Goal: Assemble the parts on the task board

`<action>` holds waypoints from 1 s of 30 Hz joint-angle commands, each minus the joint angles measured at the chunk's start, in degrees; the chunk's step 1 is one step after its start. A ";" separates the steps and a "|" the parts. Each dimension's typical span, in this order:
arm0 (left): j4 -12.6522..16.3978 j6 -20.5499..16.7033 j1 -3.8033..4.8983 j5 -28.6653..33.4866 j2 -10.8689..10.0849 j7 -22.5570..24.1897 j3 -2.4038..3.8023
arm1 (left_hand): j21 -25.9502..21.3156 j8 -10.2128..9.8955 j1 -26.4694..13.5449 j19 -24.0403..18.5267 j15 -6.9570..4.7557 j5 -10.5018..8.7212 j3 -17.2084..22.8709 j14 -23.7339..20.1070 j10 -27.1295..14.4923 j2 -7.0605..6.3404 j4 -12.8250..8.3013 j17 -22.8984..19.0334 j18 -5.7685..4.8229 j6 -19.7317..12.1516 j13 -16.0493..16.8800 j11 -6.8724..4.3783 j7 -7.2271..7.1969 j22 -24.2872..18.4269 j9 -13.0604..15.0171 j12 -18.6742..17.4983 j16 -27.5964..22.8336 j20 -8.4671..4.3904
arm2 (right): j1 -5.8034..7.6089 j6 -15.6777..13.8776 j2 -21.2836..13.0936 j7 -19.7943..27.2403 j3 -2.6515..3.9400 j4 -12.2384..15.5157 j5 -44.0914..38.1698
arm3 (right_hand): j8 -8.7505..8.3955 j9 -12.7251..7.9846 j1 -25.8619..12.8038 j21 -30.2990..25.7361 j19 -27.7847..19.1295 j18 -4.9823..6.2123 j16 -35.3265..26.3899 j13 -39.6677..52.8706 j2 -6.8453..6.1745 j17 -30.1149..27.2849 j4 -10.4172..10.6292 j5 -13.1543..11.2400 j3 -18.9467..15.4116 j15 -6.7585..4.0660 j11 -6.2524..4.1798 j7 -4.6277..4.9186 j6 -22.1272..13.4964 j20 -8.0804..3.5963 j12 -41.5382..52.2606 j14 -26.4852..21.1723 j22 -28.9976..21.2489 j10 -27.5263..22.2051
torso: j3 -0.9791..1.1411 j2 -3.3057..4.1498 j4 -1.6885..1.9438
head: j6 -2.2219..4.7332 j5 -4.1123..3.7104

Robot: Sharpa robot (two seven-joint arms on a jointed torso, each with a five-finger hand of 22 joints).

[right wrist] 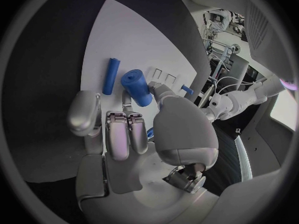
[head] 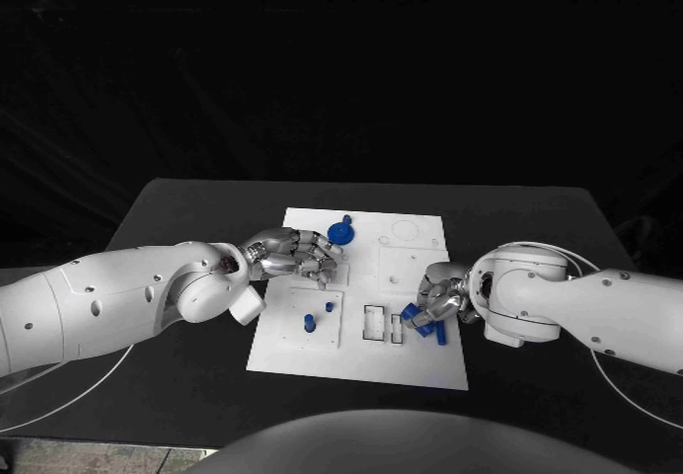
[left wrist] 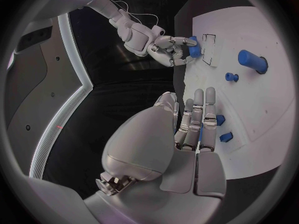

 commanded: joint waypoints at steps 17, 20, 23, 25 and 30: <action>0.13 1.15 -0.14 -0.33 -0.11 -0.06 0.02 | 0.38 -0.33 0.18 -0.21 0.01 0.23 0.26 0.29 0.37 -0.30 0.02 -0.08 -0.34 0.37 -0.09 -0.05 1.14 0.72 0.03 -0.26 -0.13 -0.03 | 0.59 -6.62 3.29 0.54 0.06 -2.55 22.55 | 0.32 -0.29 -0.92 -0.61 0.20 0.43 -0.23 15.04 1.92 6.48 -8.43 -0.34 10.13 -0.04 -0.15 -4.26 4.80 0.01 0.15 4.63 7.31 5.81 | -0.04 0.00 0.07 | 0.01 -0.36; 0.17 1.19 -0.14 -0.33 -0.15 -0.13 0.02 | 0.38 -0.33 0.18 -0.21 0.01 0.23 0.26 0.29 0.37 -0.30 0.02 -0.08 -0.34 0.37 -0.09 -0.05 1.14 0.72 0.03 -0.26 -0.13 -0.03 | 0.17 -6.34 3.99 0.08 0.06 -3.10 22.71 | 0.31 -0.34 -1.35 -1.02 0.07 0.49 -0.26 15.04 2.04 6.40 -8.01 -0.43 10.07 -0.02 -0.12 -4.19 4.66 0.02 0.15 4.61 7.21 5.81 | -0.02 0.00 0.05 | 0.01 -0.21; 0.13 1.22 -0.14 -0.33 -0.13 -0.17 0.02 | 0.43 -0.39 0.18 -0.21 0.01 0.24 0.38 0.30 0.50 -0.36 0.01 -0.09 -0.36 0.38 -0.13 -0.05 1.15 0.82 0.02 -0.32 -0.13 -0.05 | -0.13 -6.33 4.50 -0.20 0.05 -3.45 22.68 | 0.31 -0.40 -1.86 -1.40 -0.04 0.53 -0.27 15.04 2.27 6.36 -7.50 -0.53 10.03 0.01 -0.08 -4.14 4.57 0.04 0.15 4.60 7.12 5.81 | 0.01 0.04 0.04 | 0.01 -0.26; 0.11 1.25 -0.15 -0.33 -0.11 -0.17 0.02 | 0.43 -0.39 0.18 -0.21 0.01 0.24 0.38 0.30 0.50 -0.36 0.01 -0.09 -0.36 0.38 -0.13 -0.05 1.15 0.82 0.02 -0.32 -0.13 -0.05 | -0.24 -6.27 4.75 -0.29 0.05 -3.69 22.68 | 0.30 -0.43 -2.10 -1.59 -0.09 0.56 -0.31 15.04 2.39 6.26 -7.25 -0.61 10.02 0.03 -0.06 -4.11 4.50 0.05 0.15 4.59 7.08 5.81 | 0.00 0.04 0.04 | 0.01 -0.34; 0.10 1.37 -0.15 -0.33 -0.07 -0.26 0.02 | 0.43 -0.39 0.18 -0.21 0.01 0.24 0.38 0.30 0.50 -0.36 0.01 -0.09 -0.36 0.38 -0.13 -0.05 1.15 0.82 0.02 -0.32 -0.13 -0.05 | -0.51 -5.43 5.28 -0.56 0.04 -4.28 22.71 | 0.20 -0.55 -2.73 -2.14 -0.24 0.64 -0.32 15.04 2.70 6.20 -6.58 -0.85 10.01 0.06 -0.01 -3.99 4.18 0.07 0.15 4.57 6.95 5.81 | -0.02 0.03 0.06 | 0.01 -0.26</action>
